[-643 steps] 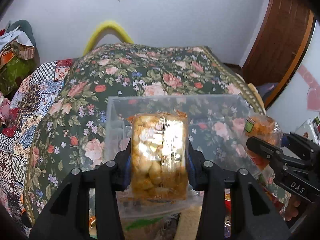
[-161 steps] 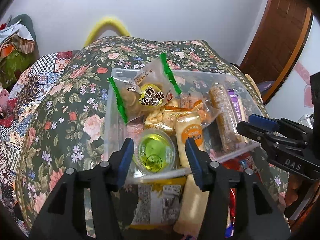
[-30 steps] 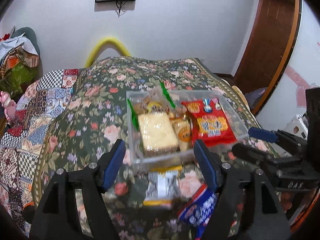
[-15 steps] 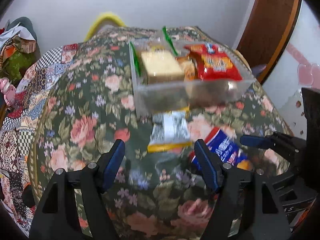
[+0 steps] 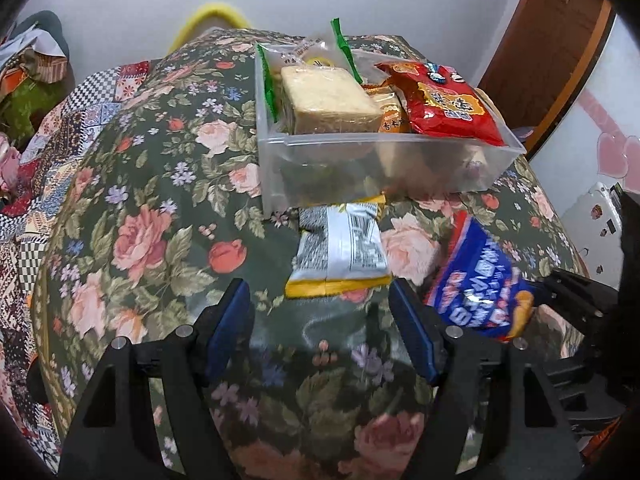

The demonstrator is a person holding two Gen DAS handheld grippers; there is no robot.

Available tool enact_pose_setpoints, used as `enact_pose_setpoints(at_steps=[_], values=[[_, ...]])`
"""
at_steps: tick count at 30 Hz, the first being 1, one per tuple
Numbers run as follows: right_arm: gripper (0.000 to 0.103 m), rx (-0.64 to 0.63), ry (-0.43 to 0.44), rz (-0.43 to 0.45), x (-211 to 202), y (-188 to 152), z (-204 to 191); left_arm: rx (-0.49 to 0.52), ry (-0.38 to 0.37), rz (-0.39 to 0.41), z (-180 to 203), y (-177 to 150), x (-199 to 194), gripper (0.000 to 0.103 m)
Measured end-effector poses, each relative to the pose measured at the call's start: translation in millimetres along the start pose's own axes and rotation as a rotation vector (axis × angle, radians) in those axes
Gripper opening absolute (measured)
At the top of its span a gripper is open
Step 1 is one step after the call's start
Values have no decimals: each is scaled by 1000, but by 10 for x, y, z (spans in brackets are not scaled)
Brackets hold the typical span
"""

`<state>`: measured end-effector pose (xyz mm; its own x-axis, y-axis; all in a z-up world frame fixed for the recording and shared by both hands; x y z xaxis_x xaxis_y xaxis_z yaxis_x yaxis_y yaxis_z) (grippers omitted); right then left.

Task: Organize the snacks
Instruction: 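Grasp the white-and-yellow bag with the left tool while the right tool grasps the blue biscuit bag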

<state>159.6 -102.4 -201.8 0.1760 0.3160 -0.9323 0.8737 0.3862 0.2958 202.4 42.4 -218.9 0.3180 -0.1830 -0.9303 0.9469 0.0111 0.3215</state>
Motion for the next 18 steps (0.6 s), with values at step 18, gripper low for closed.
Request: enact_pose_setpoints(at_steps=[18], values=[[61,178,-47,58,-297,-103,659,34,8,-19,159,329,430,53]])
Point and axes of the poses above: each gripper's, at about its wrist camera, not at the fingertips, and x roughly the way its jaws point, z to its right, y to its top, the point moved 3 cm from there along x, roughly the way its jaws point, and after that the axes turned 13 degrees about -z, right-handed, at the moved point
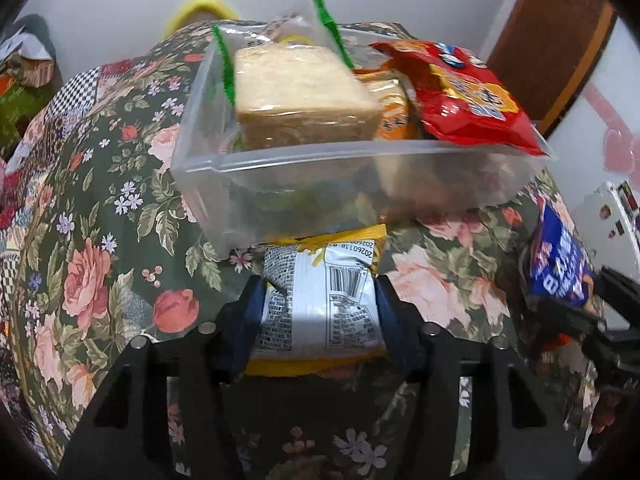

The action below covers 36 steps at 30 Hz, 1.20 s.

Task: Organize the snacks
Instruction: 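Grasp the white-and-yellow bag with the left tool while the right tool grasps the blue biscuit bag, then carry both bags over the box and release them inside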

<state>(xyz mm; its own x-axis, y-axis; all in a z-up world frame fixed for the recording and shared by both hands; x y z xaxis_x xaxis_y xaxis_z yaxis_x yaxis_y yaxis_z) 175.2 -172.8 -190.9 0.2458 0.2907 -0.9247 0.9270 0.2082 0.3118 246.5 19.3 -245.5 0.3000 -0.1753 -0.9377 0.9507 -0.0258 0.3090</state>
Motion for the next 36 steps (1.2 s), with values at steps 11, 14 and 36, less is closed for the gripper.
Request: enact_pose_setpoints(at_steps=[11,14,36], values=[[61,1,-10,62,-235,5,13,47,-26,71,224,-233,-455,51],[61,1,-7,93,-342,47,19,57,-38,111,280,-222,-654,51],[61,-13,-22,296,-675,794,32,58,-28,322,433,721,-1183,51]])
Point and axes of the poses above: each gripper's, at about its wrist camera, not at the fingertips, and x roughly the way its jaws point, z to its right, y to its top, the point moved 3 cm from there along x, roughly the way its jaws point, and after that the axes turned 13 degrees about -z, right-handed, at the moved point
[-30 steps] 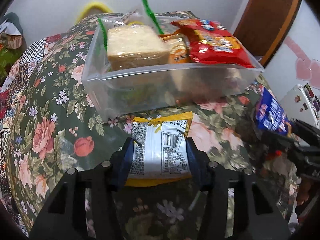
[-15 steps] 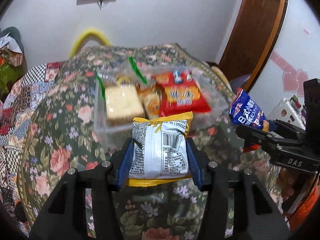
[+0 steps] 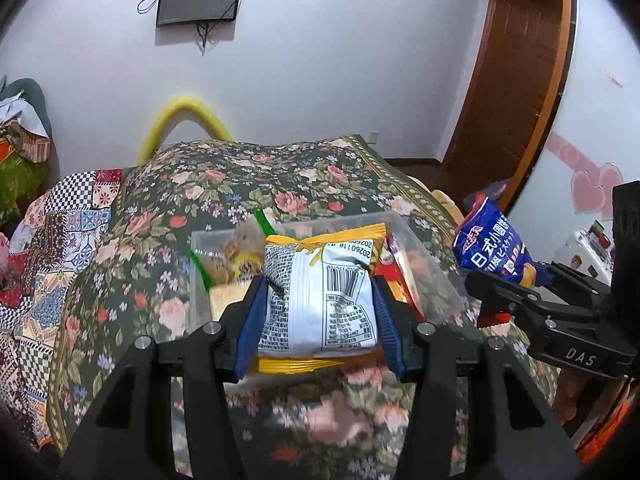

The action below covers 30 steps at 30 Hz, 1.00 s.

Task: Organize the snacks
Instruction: 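Carry both bags over the box and release them inside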

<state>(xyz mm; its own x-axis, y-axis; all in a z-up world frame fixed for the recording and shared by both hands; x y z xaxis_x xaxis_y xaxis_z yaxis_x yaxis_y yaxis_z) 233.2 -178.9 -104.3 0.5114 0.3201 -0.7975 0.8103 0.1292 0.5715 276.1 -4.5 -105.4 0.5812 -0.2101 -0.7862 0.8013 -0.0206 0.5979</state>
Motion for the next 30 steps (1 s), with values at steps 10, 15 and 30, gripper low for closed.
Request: enact_pose_setpoints(at_steps=[10,15,30], values=[[61,55,2,-29,352,221,146,-57,9,-41,-178,228,491,51],[61,56,2,-68,533,233,184,-82,2,-63,-246,232,641,51],[71,79,23,-125,586,213,230,-68,-3,-85,-187,109,467,61]])
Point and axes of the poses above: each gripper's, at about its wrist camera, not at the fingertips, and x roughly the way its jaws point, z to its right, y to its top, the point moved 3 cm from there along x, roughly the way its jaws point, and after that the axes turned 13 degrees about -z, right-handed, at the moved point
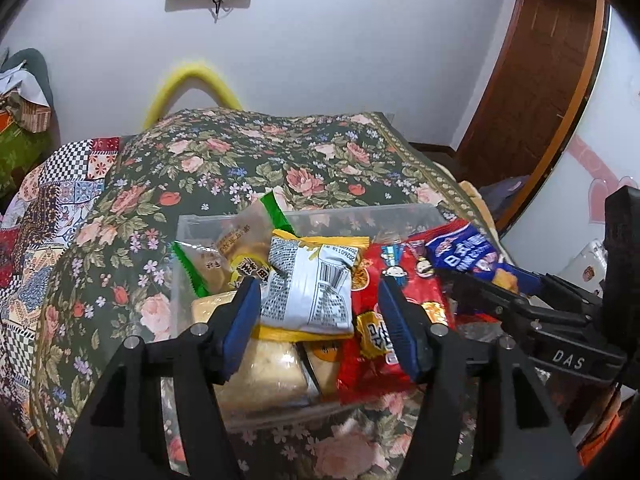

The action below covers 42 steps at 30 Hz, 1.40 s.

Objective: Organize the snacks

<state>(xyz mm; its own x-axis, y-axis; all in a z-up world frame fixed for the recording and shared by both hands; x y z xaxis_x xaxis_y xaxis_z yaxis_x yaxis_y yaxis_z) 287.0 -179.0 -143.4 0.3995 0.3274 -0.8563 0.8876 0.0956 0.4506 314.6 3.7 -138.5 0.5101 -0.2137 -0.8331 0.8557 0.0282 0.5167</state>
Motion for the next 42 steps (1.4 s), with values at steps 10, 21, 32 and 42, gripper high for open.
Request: enact_pose_setpoints(at_steps=[10,21,32,42], values=[[74,-47,-31,123,-729,-63,-163,1,8,157,143,-183,-978,61],[75,-158,-29,370,-1965,-478,-653,49,28,407,471,-699,-2274,72],[88,-215,-35,450,-2263,-913,-868,52,98,527,642,-1125,-2688,96],[103,-186,-55,471,-2304,-1056,-847,58,112,524,673,-1279,-2662,102]])
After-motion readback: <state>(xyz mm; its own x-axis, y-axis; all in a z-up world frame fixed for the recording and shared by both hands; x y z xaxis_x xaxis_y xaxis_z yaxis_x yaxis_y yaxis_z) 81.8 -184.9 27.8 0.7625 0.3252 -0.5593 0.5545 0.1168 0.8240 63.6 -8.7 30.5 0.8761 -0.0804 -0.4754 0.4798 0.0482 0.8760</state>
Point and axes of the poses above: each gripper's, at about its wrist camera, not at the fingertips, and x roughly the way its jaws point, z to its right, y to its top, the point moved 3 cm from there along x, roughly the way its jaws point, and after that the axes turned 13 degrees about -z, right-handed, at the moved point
